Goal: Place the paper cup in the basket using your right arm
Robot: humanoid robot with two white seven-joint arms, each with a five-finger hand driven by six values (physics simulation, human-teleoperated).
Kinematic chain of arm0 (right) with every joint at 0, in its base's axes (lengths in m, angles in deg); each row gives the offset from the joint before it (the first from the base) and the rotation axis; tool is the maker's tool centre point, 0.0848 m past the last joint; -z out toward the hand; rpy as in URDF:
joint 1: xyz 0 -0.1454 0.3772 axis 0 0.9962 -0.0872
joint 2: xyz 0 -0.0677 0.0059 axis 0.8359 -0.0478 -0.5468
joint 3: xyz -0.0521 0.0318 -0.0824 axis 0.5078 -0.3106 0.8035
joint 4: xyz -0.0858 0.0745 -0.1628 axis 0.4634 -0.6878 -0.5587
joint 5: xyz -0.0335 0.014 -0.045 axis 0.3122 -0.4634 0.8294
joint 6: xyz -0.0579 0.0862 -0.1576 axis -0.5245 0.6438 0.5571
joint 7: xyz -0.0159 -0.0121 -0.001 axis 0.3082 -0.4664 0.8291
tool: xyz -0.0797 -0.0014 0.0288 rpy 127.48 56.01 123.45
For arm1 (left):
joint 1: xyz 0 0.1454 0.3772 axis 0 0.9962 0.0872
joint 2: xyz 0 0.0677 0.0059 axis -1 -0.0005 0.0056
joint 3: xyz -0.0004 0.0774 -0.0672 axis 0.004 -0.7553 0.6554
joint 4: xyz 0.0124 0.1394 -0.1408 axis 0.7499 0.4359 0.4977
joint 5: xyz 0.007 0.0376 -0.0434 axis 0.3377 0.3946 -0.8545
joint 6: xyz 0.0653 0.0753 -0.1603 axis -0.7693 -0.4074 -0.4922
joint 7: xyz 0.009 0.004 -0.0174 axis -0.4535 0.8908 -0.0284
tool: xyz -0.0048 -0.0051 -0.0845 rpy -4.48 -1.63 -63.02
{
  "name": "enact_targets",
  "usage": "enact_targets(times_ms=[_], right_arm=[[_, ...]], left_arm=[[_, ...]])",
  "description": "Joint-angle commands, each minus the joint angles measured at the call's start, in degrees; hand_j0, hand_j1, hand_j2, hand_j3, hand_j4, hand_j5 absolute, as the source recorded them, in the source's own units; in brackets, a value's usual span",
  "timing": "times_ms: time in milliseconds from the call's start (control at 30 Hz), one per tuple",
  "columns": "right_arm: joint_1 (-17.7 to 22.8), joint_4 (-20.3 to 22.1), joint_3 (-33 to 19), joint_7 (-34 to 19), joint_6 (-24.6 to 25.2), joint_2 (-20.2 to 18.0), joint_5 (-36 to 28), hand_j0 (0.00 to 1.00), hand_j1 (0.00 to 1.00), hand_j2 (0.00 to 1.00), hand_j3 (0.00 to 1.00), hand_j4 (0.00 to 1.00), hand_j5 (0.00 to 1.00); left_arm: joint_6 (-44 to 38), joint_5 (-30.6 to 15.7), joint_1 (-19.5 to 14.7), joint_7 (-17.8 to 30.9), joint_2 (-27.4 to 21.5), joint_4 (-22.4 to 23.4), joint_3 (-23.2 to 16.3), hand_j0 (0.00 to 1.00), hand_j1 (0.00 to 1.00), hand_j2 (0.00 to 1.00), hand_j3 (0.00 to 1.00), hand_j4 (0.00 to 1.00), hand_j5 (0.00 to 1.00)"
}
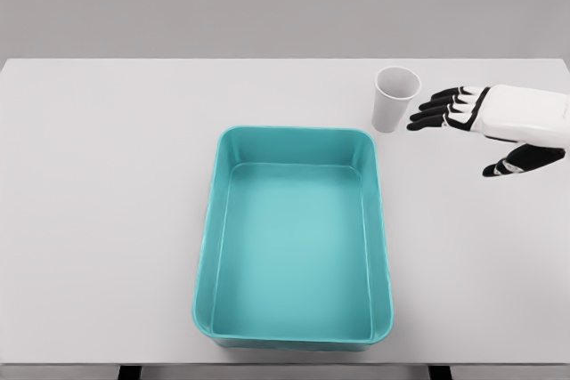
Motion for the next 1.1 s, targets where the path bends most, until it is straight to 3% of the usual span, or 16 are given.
enact_targets(times_ms=[0, 100, 167, 233, 300, 333, 467, 533, 667, 800, 933, 1067], right_arm=[[0.09, 0.00, -0.27, -0.14, 0.15, 0.08, 0.11, 1.00, 1.00, 1.00, 1.00, 1.00, 1.00], [-0.44, -0.62, -0.36, -0.05, 3.32, 2.54, 2.46, 1.00, 1.00, 1.00, 1.00, 1.00, 1.00], [-1.32, -1.58, -1.24, -0.22, 8.61, 5.09, 10.83, 1.00, 1.00, 1.00, 1.00, 1.00, 1.00], [-3.95, -4.30, -1.06, -1.47, 9.22, 6.76, 10.30, 1.00, 1.00, 1.00, 1.00, 1.00, 1.00], [-5.62, -12.30, -0.63, -1.47, 10.01, 9.75, 6.17, 1.00, 1.00, 1.00, 1.00, 1.00, 1.00], [-6.33, -13.88, -0.27, -1.47, 10.10, 10.10, 5.99, 1.00, 1.00, 1.00, 1.00, 1.00, 1.00], [-7.82, -15.20, -0.10, -1.47, 16.08, 14.06, 5.91, 1.00, 1.00, 1.00, 1.00, 1.00, 1.00], [-12.38, -17.05, 4.46, -1.47, 17.13, 14.15, 5.91, 1.00, 1.00, 1.00, 1.00, 1.00, 1.00], [-25.31, -22.59, 19.14, -1.47, 17.75, 16.34, 5.91, 1.00, 1.00, 1.00, 1.00, 1.00, 1.00], [-27.24, -24.61, 24.16, -1.47, 17.66, 18.01, 5.91, 1.00, 1.00, 1.00, 1.00, 1.00, 1.00], [-34.98, -29.97, 31.89, -1.47, 17.22, 21.09, 5.91, 1.00, 1.00, 1.00, 1.00, 1.00, 1.00], [-37.88, -34.72, 35.32, -1.47, 16.61, 23.99, 5.91, 1.00, 1.00, 1.00, 1.00, 1.00, 1.00]], left_arm=[[0.00, 0.00, 0.00, 0.01, 0.00, 0.01, 0.00, 1.00, 1.00, 1.00, 1.00, 1.00, 1.00], [0.00, 0.00, 0.00, 0.01, 0.00, 0.01, 0.00, 1.00, 1.00, 1.00, 1.00, 1.00, 1.00], [0.00, 0.00, 0.00, 0.01, 0.00, 0.01, 0.00, 1.00, 1.00, 1.00, 1.00, 1.00, 1.00], [0.00, 0.00, 0.00, 0.01, 0.00, 0.01, 0.00, 1.00, 1.00, 1.00, 1.00, 1.00, 1.00], [0.00, 0.00, 0.00, 0.01, 0.00, 0.01, 0.00, 1.00, 1.00, 1.00, 1.00, 1.00, 1.00], [0.00, 0.00, 0.00, 0.01, 0.00, 0.01, 0.00, 1.00, 1.00, 1.00, 1.00, 1.00, 1.00], [0.00, 0.00, 0.00, 0.01, 0.00, 0.01, 0.00, 1.00, 1.00, 1.00, 1.00, 1.00, 1.00], [0.00, 0.00, 0.00, 0.01, 0.00, 0.01, 0.00, 1.00, 1.00, 1.00, 1.00, 1.00, 1.00], [0.00, 0.00, 0.00, 0.01, 0.00, 0.01, 0.00, 1.00, 1.00, 1.00, 1.00, 1.00, 1.00], [0.00, 0.00, 0.00, 0.01, 0.00, 0.01, 0.00, 1.00, 1.00, 1.00, 1.00, 1.00, 1.00], [0.00, 0.00, 0.00, 0.01, 0.00, 0.01, 0.00, 1.00, 1.00, 1.00, 1.00, 1.00, 1.00], [0.00, 0.00, 0.00, 0.01, 0.00, 0.01, 0.00, 1.00, 1.00, 1.00, 1.00, 1.00, 1.00]])
